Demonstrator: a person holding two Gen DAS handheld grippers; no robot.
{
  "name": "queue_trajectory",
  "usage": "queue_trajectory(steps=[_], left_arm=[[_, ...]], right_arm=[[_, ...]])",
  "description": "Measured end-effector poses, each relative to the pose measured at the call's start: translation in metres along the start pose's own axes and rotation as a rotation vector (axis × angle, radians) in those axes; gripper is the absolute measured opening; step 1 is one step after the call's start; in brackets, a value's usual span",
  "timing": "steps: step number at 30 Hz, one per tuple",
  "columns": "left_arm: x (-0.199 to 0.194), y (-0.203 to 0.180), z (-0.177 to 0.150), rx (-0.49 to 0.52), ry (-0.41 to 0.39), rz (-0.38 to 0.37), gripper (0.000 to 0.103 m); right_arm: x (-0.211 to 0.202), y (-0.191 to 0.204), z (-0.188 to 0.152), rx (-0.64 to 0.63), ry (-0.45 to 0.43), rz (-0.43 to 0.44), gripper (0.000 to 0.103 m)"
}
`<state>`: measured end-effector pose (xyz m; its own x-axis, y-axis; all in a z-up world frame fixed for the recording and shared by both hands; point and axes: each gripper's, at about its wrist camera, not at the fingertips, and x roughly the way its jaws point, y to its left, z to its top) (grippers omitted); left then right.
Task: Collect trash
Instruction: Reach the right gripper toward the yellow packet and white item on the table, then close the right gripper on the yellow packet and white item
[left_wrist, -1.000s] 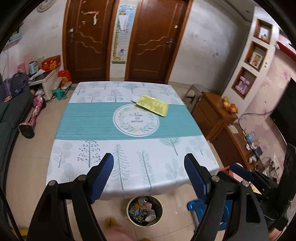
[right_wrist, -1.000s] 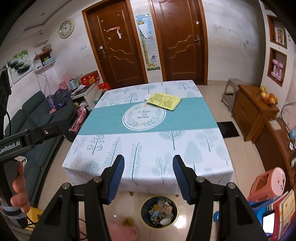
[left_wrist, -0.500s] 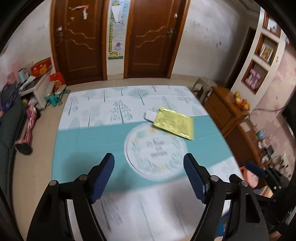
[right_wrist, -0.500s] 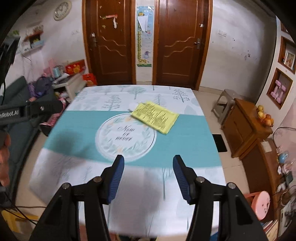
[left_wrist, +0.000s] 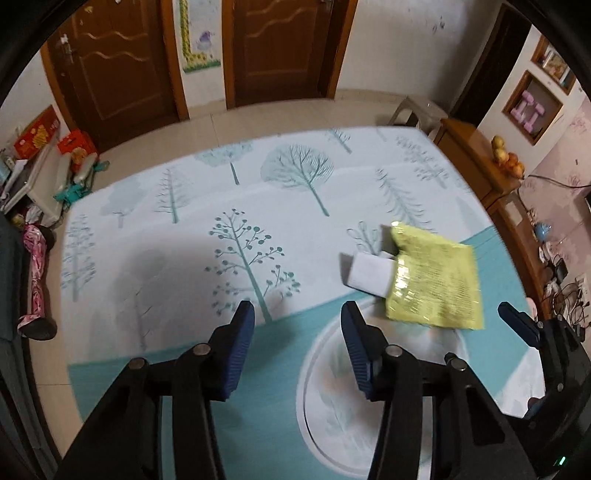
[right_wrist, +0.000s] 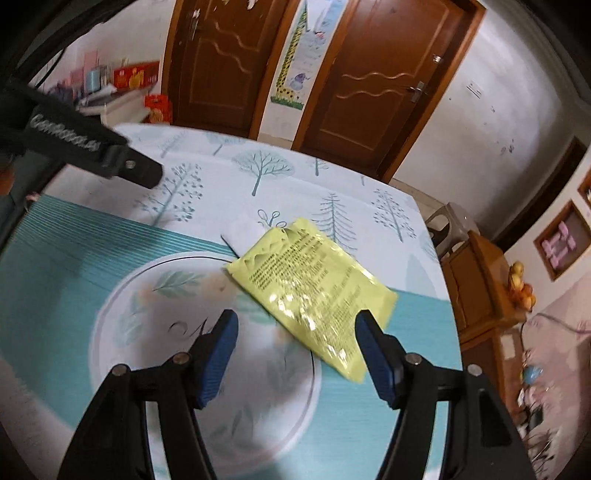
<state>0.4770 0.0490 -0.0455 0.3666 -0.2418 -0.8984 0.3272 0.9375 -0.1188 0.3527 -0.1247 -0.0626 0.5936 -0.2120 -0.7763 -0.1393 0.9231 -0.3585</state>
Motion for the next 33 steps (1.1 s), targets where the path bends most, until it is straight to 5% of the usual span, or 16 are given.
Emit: queue_trajectory(steps=[14, 21, 24, 26, 28, 33], left_arm=[[0.062, -0.001, 0.024, 0.028, 0.051, -0.075, 0.047], [0.069, -0.001, 0.032, 0.058, 0.059, -0.095, 0.047], [0.074, 0.0, 0.037, 0.049, 0.061, -0.097, 0.047], [0.079, 0.002, 0.041, 0.041, 0.065, -0.099, 0.047], [0.082, 0.002, 0.044, 0.038, 0.068, -0.102, 0.047], [0.09, -0.003, 0.051, 0.05, 0.072, -0.116, 0.047]], right_arm=[[0.061, 0.019, 0.005, -0.102, 0.016, -0.114, 0.066], [0.073, 0.005, 0.019, -0.025, 0.036, -0.029, 0.066], [0.077, -0.005, 0.021, 0.037, 0.056, 0.053, 0.051], [0.077, -0.005, 0.021, 0.041, 0.056, 0.065, 0.028], [0.077, -0.003, 0.019, 0.037, 0.053, 0.081, 0.017], [0.072, 0.0, 0.014, 0.039, 0.026, 0.085, 0.004]])
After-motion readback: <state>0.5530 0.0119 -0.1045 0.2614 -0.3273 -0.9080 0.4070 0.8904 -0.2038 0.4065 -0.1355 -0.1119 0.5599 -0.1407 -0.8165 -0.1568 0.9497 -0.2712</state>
